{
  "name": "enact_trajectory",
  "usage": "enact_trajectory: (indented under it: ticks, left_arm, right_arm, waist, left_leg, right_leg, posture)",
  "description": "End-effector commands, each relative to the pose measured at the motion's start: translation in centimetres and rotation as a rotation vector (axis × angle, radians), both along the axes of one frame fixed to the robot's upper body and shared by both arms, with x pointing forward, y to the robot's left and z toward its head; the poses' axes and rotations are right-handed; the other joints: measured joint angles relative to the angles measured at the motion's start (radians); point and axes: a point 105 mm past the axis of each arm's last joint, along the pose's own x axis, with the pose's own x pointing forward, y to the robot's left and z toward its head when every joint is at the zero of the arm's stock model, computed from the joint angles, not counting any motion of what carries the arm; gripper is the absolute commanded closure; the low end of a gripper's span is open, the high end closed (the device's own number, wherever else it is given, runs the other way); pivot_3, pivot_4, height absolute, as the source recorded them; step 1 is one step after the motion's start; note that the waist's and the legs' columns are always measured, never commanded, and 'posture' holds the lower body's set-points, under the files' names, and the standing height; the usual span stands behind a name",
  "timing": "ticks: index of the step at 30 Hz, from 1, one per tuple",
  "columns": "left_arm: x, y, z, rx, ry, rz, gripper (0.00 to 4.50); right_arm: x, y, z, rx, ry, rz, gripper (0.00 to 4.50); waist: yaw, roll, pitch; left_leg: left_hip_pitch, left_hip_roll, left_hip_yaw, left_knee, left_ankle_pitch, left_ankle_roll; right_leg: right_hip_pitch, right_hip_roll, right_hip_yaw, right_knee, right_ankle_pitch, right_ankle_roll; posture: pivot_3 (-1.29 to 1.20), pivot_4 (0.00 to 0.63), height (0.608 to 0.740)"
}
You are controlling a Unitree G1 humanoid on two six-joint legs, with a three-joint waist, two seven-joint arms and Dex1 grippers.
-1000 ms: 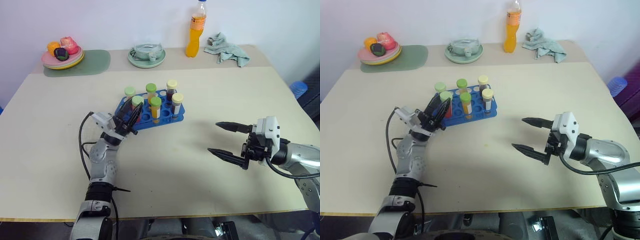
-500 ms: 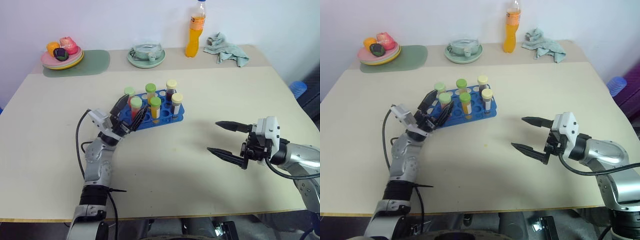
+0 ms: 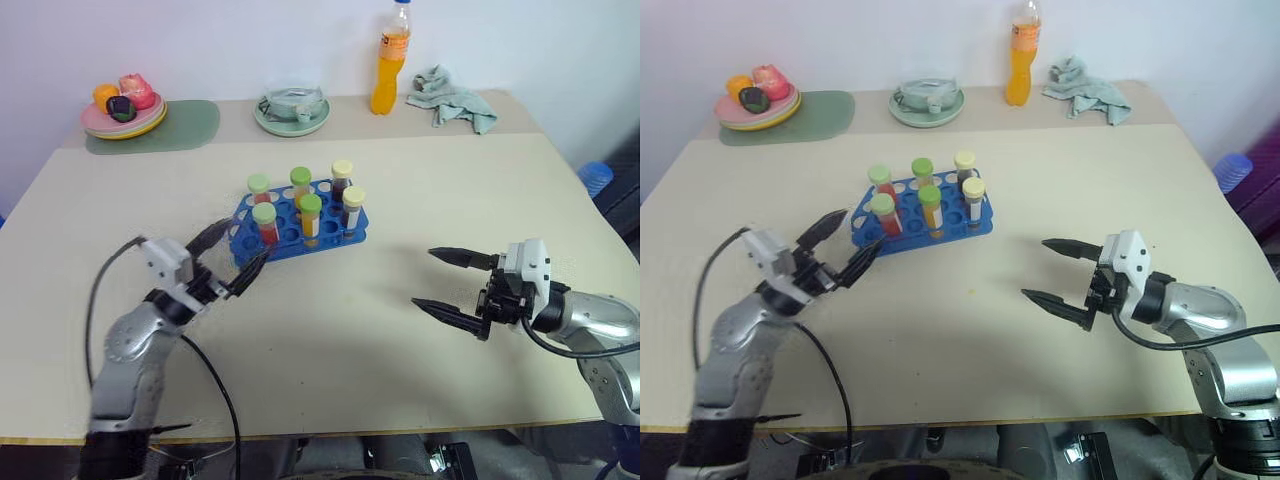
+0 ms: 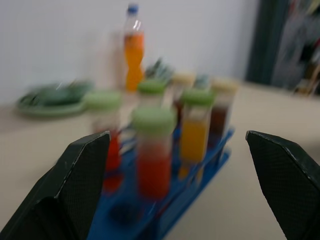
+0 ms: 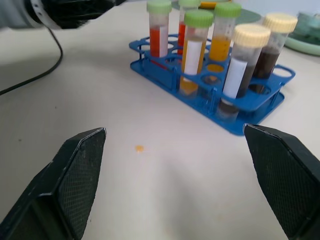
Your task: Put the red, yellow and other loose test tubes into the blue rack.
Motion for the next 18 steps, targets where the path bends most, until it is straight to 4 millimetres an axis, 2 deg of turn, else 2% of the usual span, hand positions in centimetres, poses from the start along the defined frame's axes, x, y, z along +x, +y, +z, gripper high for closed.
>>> enact_trajectory:
  ticks: [1, 3, 7, 11, 18]
  left_arm:
    - [-1.0, 1.2, 1.3, 0.012, -0.024, 0.027, 0.07]
    - [-1.9, 1.9, 1.6, 0.01, -0.029, 0.016, 0.07]
    - [-3.6, 3.9, 0.8, 0.048, 0.043, 0.059, 0.07]
    - [-4.9, 4.9, -0.1, 0.065, 0.109, 0.045, 0.07]
    - [-5.2, 6.1, -0.4, 0.07, 0.129, 0.06, 0.07]
  right_arm:
    - [-0.1, -0.4, 0.3, 0.003, -0.03, 0.008, 0.0]
    - [-0.1, -0.8, 0.1, 0.0, -0.028, 0.003, 0.0]
    - [0.2, -1.7, -0.1, 0.009, -0.044, -0.055, 0.0]
    - [0.4, -2.1, -0.3, 0.012, -0.05, -0.103, 0.0]
    - [0.5, -2.6, 0.2, 0.022, -0.075, -0.177, 0.0]
  waist:
    - [0.003, 0.0, 0.0]
    - [0.003, 0.0, 0.0]
    - [-0.001, 0.001, 0.0]
    - [0.0, 0.001, 0.0]
    - [0.0, 0.001, 0.0]
  left_leg:
    - [0.0, 0.0, 0.0, 0.0, 0.0, 0.0]
    - [0.0, 0.0, 0.0, 0.001, 0.0, 0.0]
    - [0.0, 0.0, 0.0, 0.0, 0.0, 0.0]
    - [0.0, 0.0, 0.0, -0.002, 0.0, 0.0]
    - [0.0, 0.001, 0.001, -0.002, 0.0, 0.0]
  right_leg:
    - [0.0, 0.0, 0.0, 0.0, 0.0, 0.0]
    - [0.0, 0.0, 0.0, -0.001, 0.0, 0.0]
    - [0.0, -0.001, 0.0, -0.001, 0.0, 0.0]
    - [-0.001, 0.0, 0.001, -0.001, -0.001, -0.001]
    - [0.0, -0.001, 0.001, -0.001, -0.001, -0.001]
  posture:
    - [0.0, 0.15, 0.74]
    - [0.0, 0.15, 0.74]
    - [0.0, 0.15, 0.74]
    - [0.0, 0.15, 0.74]
    - [0.0, 0.15, 0.74]
